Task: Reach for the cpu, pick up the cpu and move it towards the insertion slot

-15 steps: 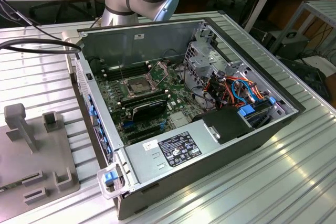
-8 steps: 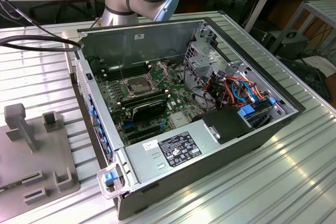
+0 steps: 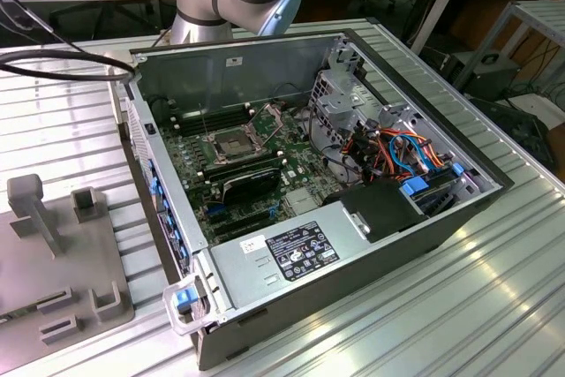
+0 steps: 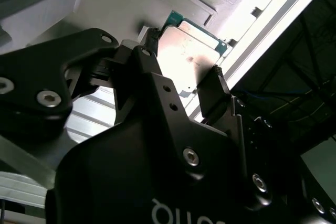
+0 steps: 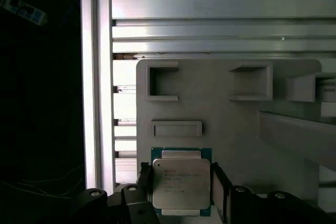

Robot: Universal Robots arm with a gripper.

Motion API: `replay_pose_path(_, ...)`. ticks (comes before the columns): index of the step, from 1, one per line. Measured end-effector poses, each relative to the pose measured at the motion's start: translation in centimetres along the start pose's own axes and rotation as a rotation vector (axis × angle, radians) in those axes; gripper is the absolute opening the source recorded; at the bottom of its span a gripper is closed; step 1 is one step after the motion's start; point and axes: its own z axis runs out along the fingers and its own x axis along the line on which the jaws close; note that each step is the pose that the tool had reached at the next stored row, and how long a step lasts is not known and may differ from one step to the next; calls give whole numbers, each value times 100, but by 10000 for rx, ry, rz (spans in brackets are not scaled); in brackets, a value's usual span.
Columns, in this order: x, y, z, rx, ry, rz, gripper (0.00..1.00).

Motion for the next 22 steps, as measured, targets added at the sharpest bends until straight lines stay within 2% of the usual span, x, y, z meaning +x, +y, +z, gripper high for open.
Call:
replay_pose_path(10,1,-2,-149,0,-1,0,55)
replay_pose_path(22,1,-2,-184,-1,0,0,55)
